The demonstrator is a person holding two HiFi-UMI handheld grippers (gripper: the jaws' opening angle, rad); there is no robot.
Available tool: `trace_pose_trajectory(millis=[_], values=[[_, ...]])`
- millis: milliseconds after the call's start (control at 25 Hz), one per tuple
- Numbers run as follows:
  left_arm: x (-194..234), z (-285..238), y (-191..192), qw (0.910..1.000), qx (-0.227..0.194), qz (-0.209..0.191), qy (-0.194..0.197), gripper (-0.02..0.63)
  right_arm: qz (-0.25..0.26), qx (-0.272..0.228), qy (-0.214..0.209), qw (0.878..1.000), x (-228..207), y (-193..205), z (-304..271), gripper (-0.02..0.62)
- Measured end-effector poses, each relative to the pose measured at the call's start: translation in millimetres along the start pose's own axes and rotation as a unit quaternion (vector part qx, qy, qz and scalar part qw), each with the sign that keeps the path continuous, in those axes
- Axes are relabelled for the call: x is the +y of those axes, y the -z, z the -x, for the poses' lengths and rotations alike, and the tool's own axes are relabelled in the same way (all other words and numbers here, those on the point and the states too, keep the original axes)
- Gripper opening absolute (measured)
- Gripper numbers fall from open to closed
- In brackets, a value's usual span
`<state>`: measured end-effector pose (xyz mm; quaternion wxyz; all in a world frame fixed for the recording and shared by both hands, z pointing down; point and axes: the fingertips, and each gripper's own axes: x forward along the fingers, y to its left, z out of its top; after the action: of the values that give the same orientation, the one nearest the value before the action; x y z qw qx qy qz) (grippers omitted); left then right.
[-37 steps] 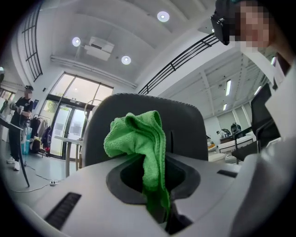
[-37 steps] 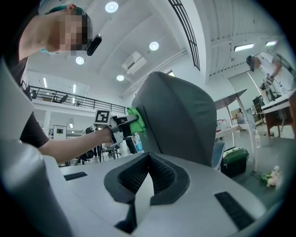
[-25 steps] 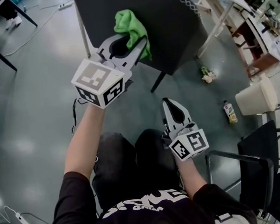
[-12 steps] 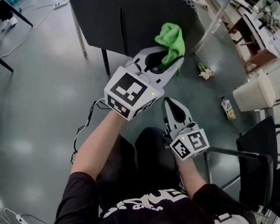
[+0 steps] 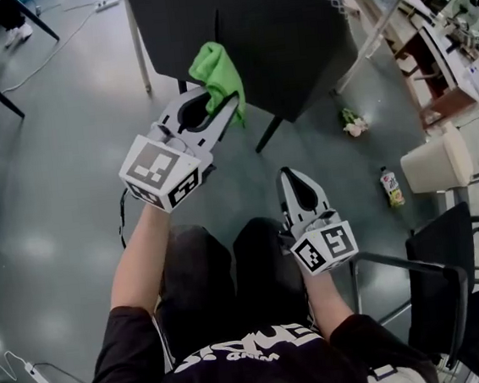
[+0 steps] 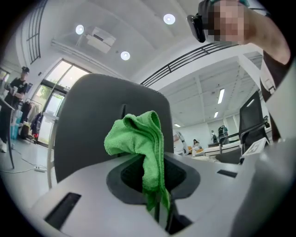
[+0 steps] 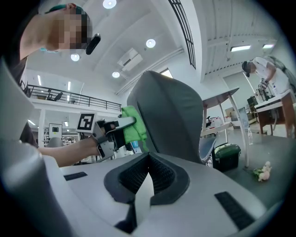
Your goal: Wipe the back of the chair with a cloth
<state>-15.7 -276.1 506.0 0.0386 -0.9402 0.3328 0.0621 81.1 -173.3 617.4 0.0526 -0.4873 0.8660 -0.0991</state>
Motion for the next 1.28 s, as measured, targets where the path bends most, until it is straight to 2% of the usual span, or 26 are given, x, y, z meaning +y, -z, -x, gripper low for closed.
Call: trace_pose_trajectory(millis=[160,360,560,720,920,1120,1280], values=[[58,45,21,0.9972,0.024,-0.002,-0.071,0.064,0.001,0.002,-0.004,1.0,4,2,-6,-0.003],[131,96,54,0.9851,0.059,-0.02,-0.16,0.064,0.003,0.005,-0.008,1.0,7,4,-8,-0.003],[187,117,77,0.9729,0.085,-0.037,-0.211,0.064,0.005,0.007,-0.006,1.0,11,5,-7,-0.003],[208,109,90,0.9694,0.104,-0.036,-0.22,0.064,0.009,0.01,-0.002,1.0,12,6,-6,-0.003],[217,85,97,0.9711,0.111,-0.028,-0.209,0.064,0.013,0.011,0.003,1.0,13,6,-5,-0.003],[213,60,109,0.9732,0.125,-0.023,-0.192,0.064,0.013,0.011,0.01,1.0,11,8,0,-0.003],[188,36,113,0.9796,0.121,-0.019,-0.159,0.064,0.012,0.012,0.016,1.0,8,10,5,-0.003]])
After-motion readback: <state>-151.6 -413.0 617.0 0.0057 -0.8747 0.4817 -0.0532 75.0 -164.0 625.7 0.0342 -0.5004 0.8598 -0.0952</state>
